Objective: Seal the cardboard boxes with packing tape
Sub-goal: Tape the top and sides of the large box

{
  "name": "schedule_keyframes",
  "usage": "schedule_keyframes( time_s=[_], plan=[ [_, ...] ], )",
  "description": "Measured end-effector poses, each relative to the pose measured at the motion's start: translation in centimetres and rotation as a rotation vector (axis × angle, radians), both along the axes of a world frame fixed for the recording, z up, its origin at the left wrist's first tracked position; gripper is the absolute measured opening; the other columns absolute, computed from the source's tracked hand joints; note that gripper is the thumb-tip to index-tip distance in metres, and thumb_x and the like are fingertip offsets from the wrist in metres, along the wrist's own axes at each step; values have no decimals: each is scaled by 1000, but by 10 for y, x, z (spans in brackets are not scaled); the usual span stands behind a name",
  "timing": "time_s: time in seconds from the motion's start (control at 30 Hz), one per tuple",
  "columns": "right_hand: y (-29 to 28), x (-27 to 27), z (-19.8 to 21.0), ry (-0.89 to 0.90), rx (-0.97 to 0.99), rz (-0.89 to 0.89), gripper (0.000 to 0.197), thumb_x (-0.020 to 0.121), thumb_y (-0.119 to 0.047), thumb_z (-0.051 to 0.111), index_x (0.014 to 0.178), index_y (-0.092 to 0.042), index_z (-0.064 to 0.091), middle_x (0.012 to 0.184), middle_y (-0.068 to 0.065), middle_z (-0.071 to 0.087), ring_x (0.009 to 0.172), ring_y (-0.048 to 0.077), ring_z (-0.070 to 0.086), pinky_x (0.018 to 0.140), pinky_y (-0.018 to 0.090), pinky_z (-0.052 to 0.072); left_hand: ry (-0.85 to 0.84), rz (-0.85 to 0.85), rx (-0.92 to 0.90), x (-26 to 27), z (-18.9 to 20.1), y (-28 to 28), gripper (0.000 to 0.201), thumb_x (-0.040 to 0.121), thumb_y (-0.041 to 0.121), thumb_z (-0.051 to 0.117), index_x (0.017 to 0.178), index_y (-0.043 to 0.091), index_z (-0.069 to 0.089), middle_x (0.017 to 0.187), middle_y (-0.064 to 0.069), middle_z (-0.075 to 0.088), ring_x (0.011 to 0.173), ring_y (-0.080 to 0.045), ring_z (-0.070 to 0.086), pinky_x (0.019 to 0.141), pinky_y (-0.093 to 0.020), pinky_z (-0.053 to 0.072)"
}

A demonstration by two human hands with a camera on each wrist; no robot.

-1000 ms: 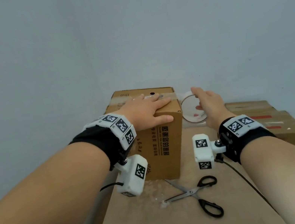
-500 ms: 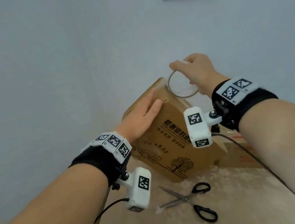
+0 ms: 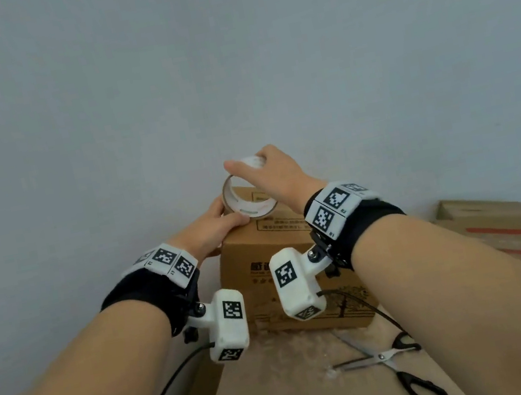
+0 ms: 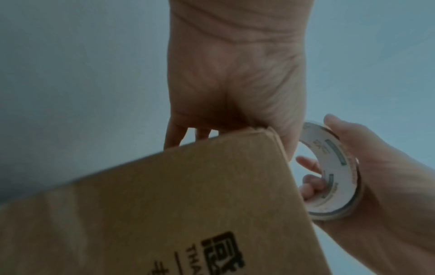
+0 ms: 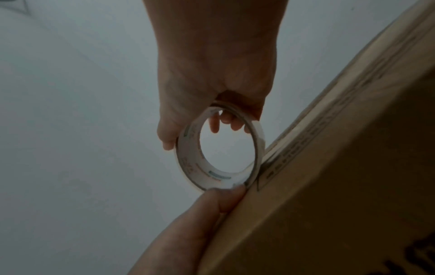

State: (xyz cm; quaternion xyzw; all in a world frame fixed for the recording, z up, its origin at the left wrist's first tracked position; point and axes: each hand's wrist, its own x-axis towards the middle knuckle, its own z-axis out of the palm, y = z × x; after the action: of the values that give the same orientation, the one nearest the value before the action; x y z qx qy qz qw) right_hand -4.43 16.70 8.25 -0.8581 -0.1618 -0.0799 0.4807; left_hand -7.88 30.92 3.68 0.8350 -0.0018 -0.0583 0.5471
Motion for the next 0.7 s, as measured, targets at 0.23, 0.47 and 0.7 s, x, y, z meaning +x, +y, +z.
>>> schedule_keyframes(
  time_s=[0.23,0.47,0.7],
  plan=[
    [23,17,-6,-67,-227,-6,40,84,-44,65,101,-7,64,95,7,63,91,22,59,76,34,46,52,-37,125,5,-24,15,96,75,59,54,152,22,10,152,-4,34,131,-21,43,113,-38,29],
    [-19,17,14,-144,-790,-50,50,80,-46,64,107,-5,69,110,12,69,102,27,63,88,41,53,8,-45,249,3,-17,2,54,103,24,33,151,16,9,148,-12,35,109,-14,40,89,-20,28],
    [-61,4,4,104,-294,-23,68,89,-63,47,133,-10,46,128,9,52,116,25,51,96,39,42,-52,-116,1032,16,-4,-5,61,102,41,18,152,10,4,161,-4,-1,147,-18,3,118,-46,2]
  ],
)
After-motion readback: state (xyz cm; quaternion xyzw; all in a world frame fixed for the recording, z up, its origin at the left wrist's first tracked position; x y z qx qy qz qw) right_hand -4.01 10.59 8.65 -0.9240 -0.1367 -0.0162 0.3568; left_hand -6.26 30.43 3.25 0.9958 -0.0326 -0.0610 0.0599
